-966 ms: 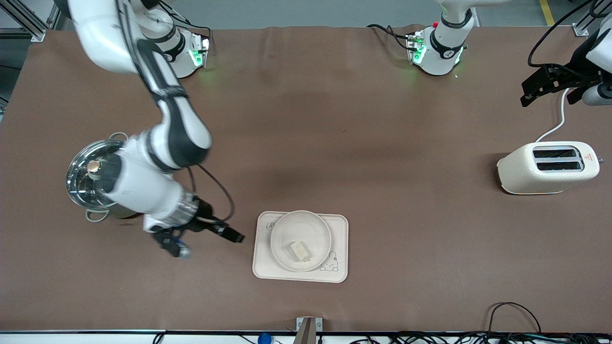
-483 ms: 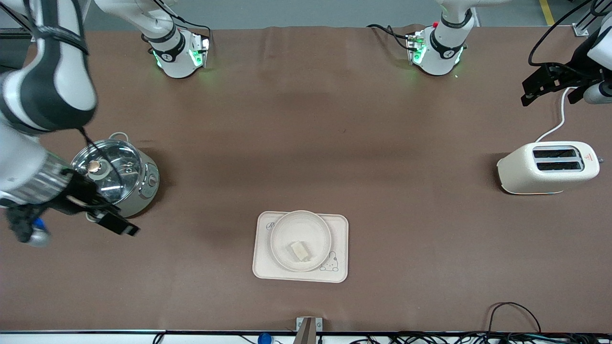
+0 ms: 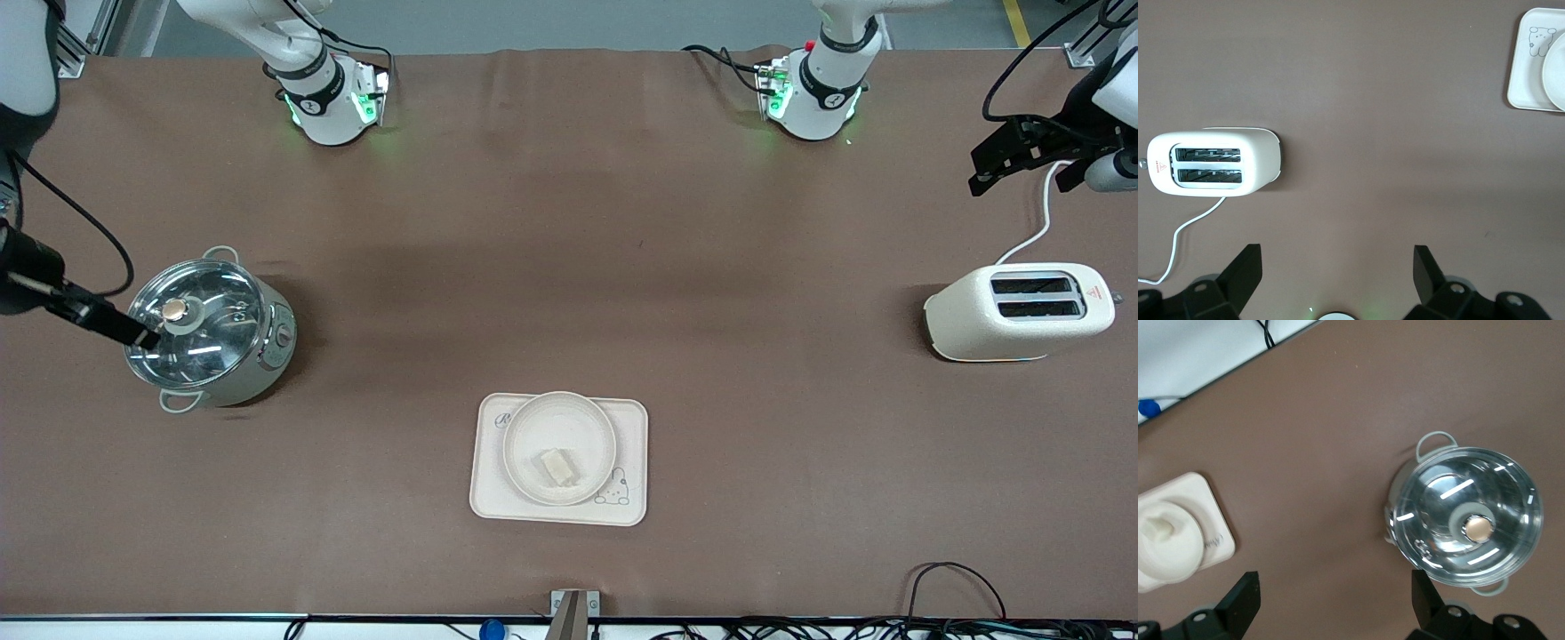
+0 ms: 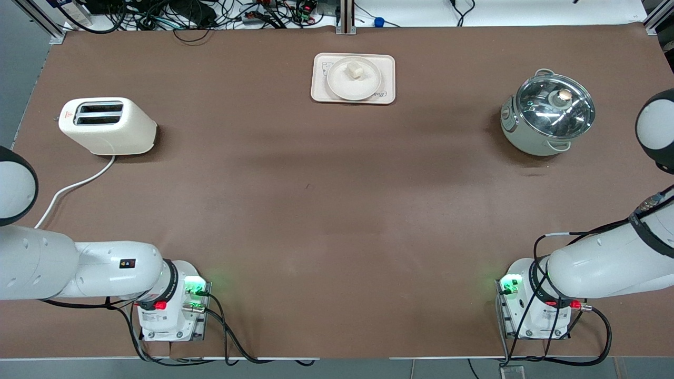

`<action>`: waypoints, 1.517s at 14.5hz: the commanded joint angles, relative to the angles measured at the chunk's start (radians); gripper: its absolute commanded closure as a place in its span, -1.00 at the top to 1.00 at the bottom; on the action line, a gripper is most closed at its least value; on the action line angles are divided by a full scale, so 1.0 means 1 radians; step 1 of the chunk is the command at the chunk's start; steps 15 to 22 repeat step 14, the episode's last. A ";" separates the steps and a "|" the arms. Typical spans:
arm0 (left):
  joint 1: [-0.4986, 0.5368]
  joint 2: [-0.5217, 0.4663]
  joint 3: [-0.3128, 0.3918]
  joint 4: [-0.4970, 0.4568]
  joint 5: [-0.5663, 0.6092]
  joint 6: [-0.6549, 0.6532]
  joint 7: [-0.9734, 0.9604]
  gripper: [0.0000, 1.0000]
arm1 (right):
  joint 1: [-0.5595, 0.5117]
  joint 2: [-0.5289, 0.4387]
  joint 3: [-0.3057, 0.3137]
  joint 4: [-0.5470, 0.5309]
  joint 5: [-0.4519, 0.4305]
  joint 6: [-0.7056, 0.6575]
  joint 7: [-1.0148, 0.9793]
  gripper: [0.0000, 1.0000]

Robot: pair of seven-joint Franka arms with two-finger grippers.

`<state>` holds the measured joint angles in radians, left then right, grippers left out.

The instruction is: Place bun in plate and plate on tray

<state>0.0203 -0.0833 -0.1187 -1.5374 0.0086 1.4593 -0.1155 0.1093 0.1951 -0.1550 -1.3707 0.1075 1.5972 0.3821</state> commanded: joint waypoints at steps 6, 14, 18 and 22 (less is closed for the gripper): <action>-0.002 0.000 0.002 0.020 -0.007 -0.024 0.056 1.00 | -0.287 -0.198 0.250 -0.177 -0.083 -0.072 -0.228 1.00; -0.008 -0.001 -0.004 0.020 -0.006 -0.025 0.057 1.00 | -0.292 -0.194 0.239 -0.142 -0.111 -0.091 -0.498 1.00; -0.008 -0.001 -0.004 0.020 -0.006 -0.025 0.057 1.00 | -0.292 -0.194 0.239 -0.142 -0.111 -0.091 -0.498 1.00; -0.008 -0.001 -0.004 0.020 -0.006 -0.025 0.057 1.00 | -0.292 -0.194 0.239 -0.142 -0.111 -0.091 -0.498 1.00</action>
